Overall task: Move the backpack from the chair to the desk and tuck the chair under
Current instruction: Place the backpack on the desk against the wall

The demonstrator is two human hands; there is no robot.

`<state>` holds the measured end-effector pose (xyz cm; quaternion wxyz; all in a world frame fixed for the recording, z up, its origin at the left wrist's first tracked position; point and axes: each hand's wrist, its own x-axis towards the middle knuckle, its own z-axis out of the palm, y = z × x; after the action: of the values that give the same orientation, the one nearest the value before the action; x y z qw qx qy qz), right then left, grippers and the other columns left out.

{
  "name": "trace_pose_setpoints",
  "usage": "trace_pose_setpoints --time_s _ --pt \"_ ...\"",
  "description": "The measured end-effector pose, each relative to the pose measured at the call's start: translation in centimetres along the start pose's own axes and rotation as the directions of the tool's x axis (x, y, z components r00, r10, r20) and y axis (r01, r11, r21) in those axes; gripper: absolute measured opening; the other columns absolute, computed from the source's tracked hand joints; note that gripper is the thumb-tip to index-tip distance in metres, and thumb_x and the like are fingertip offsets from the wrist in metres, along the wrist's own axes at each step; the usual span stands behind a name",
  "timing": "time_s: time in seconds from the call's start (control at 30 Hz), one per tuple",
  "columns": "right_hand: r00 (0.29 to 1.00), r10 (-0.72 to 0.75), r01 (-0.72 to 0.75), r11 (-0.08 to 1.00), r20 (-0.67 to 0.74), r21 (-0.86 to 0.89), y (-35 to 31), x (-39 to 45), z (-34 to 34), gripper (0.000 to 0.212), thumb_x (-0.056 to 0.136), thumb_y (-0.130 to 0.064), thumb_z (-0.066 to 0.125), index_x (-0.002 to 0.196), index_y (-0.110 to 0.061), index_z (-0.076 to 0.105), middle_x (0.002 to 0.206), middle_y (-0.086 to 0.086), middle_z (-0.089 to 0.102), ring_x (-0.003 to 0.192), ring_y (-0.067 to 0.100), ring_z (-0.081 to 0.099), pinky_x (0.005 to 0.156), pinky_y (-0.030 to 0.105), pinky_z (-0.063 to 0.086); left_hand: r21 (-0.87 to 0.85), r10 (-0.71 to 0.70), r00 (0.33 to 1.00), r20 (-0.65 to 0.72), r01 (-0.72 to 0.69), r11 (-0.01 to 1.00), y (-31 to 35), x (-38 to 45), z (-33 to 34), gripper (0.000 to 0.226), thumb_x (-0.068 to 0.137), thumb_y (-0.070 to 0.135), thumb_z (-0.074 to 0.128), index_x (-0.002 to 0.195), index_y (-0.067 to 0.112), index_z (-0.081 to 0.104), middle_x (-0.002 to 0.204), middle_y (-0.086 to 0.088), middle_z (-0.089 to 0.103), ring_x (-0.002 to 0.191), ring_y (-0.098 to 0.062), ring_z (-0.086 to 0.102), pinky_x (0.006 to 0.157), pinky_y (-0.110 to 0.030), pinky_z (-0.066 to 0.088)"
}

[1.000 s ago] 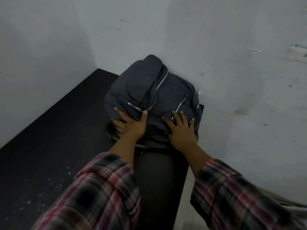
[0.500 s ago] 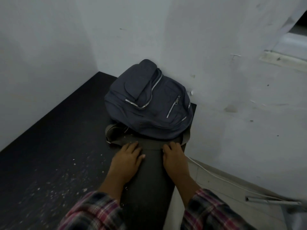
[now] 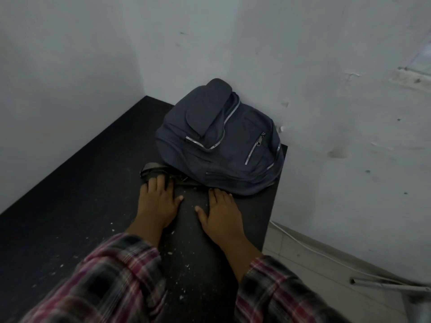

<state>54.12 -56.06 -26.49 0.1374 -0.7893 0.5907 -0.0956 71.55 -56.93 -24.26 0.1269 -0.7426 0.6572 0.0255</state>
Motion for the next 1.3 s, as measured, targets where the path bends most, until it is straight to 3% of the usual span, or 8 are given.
trace_pose_setpoints --time_s 0.1,0.17,0.23,0.3,0.4,0.53,1.0,1.3 --pt "0.997 -0.01 0.013 0.999 0.072 -0.048 0.2 -0.8 0.3 0.076 0.095 -0.058 0.028 0.152 -0.009 0.016 0.16 0.011 0.02 0.147 0.026 0.017 0.123 0.044 0.007 -0.01 0.001 0.999 0.032 0.0 1.0 0.7 -0.4 -0.4 0.071 0.097 0.055 0.024 0.153 0.013 0.017 0.151 -0.012 0.026 0.132 -0.029 0.033 0.11 -0.042 0.03" --pt "0.994 -0.025 0.028 0.999 0.102 -0.032 0.5 -1.5 0.0 0.077 0.095 -0.059 0.028 0.153 -0.011 0.013 0.162 0.01 0.015 0.149 0.023 0.011 0.123 0.043 0.003 -0.011 -0.003 0.995 0.1 0.004 1.0 1.1 -0.9 -0.7 0.074 0.098 0.054 0.022 0.155 0.008 0.009 0.158 -0.015 0.017 0.143 -0.032 0.023 0.119 -0.048 0.017" --pt "0.994 -0.034 0.033 0.999 0.101 0.009 0.9 -2.4 -0.9 0.073 0.096 -0.056 0.03 0.152 -0.011 0.018 0.16 0.01 0.02 0.148 0.023 0.015 0.123 0.04 0.007 -0.016 -0.005 0.986 0.168 0.007 1.0 1.6 -1.9 -1.3 0.074 0.099 0.052 0.019 0.155 0.007 0.003 0.163 -0.015 0.008 0.149 -0.032 0.012 0.122 -0.051 0.007" --pt "0.997 -0.033 0.031 0.999 0.067 0.029 1.6 -3.5 -2.2 0.063 0.097 -0.048 0.036 0.148 -0.012 0.03 0.154 0.011 0.034 0.141 0.026 0.03 0.119 0.039 0.021 -0.041 0.005 0.985 0.171 0.003 0.999 2.3 -2.9 -2.1 0.069 0.1 0.046 0.02 0.154 0.005 0.005 0.163 -0.015 0.01 0.15 -0.032 0.012 0.122 -0.052 0.007" --pt "1.0 -0.022 0.022 0.999 0.017 -0.03 2.9 -5.6 -4.9 0.053 0.095 -0.034 0.043 0.143 -0.013 0.038 0.141 0.01 0.046 0.127 0.029 0.043 0.105 0.04 0.036 -0.077 0.035 0.992 0.119 -0.026 0.997 4.0 -5.0 -4.0 0.06 0.102 0.035 0.022 0.153 0.004 0.016 0.158 -0.015 0.027 0.146 -0.033 0.023 0.121 -0.05 0.015" --pt "0.999 0.016 -0.02 0.991 -0.029 -0.136 4.7 -8.6 -9.0 0.05 0.091 -0.029 0.045 0.139 -0.013 0.041 0.134 0.011 0.049 0.119 0.032 0.046 0.095 0.042 0.04 -0.118 0.081 0.996 0.025 -0.078 0.99 7.0 -8.1 -6.9 0.053 0.102 0.037 0.027 0.146 0.008 0.034 0.15 -0.014 0.041 0.137 -0.033 0.038 0.112 -0.046 0.028" --pt "0.978 0.036 -0.073 0.983 -0.207 -0.17 11.9 -30.9 -23.0 0.051 0.097 -0.037 0.043 0.141 -0.012 0.039 0.143 0.013 0.044 0.13 0.032 0.04 0.105 0.045 0.034 -0.186 0.152 0.948 -0.279 -0.208 0.96 20.6 -31.5 -15.5 0.052 0.1 0.045 0.031 0.133 0.01 0.05 0.14 -0.016 0.051 0.129 -0.035 0.045 0.103 -0.046 0.036" --pt "0.959 0.128 -0.166 0.976 -0.251 -0.138 15.7 -44.8 -27.6 0.054 0.099 -0.042 0.037 0.145 -0.013 0.034 0.151 0.013 0.038 0.138 0.03 0.033 0.113 0.047 0.029 -0.133 0.28 0.918 -0.282 -0.326 0.936 27.7 -44.6 -16.5 0.054 0.1 0.046 0.027 0.137 0.011 0.044 0.142 -0.017 0.049 0.129 -0.036 0.044 0.104 -0.048 0.037"
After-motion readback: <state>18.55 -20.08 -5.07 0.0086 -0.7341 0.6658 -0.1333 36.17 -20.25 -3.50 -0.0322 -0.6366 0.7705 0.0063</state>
